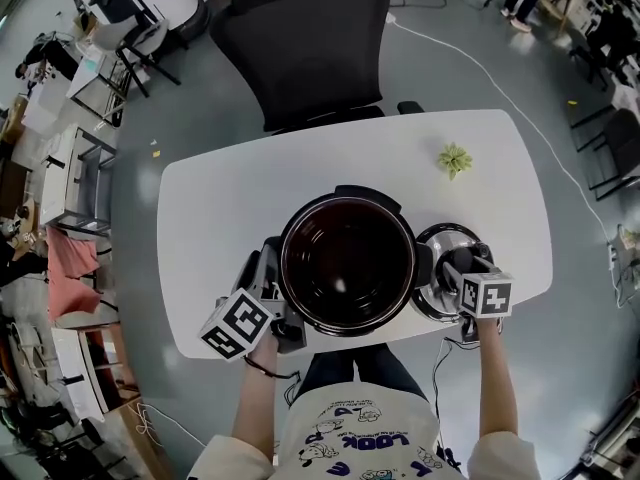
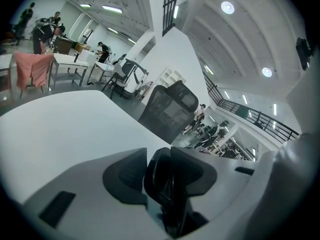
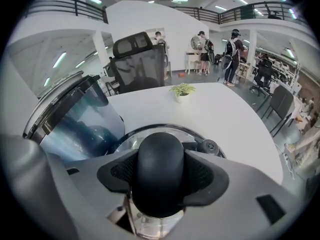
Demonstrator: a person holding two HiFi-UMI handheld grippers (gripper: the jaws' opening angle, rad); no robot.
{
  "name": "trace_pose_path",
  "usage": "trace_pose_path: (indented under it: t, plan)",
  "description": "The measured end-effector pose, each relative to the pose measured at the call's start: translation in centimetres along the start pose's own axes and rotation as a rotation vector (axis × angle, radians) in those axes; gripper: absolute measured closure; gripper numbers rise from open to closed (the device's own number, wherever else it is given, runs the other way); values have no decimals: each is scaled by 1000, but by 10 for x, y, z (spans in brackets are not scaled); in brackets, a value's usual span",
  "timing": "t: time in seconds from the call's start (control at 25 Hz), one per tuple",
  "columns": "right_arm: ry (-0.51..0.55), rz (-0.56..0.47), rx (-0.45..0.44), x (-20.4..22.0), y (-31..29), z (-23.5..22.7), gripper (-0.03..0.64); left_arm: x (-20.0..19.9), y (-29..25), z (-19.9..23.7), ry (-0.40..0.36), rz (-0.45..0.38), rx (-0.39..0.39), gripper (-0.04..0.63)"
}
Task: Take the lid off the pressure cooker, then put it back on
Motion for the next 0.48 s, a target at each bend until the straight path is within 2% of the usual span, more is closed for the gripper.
trace_pose_path:
  t: [0.16,0.36,0.48]
  plan:
    - [10,-26,-1,1,1,-1,322,0,1,0,-1,-1,2,448]
    - [111,4,26,10,-7,-5,322,0,0,1,-3,2,3,448]
    - [137,-1,21,15,-10,-3,321,0,0,0,-6,3,4,448]
Point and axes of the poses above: the fingertips, and each gripper's own axes: y backward along the fingers, z to its left, x out of its underside, the point moved 2 cm from there along y, backward along the fingers, and after that the axes turned 12 degrees about -z, right-handed, at the moved point
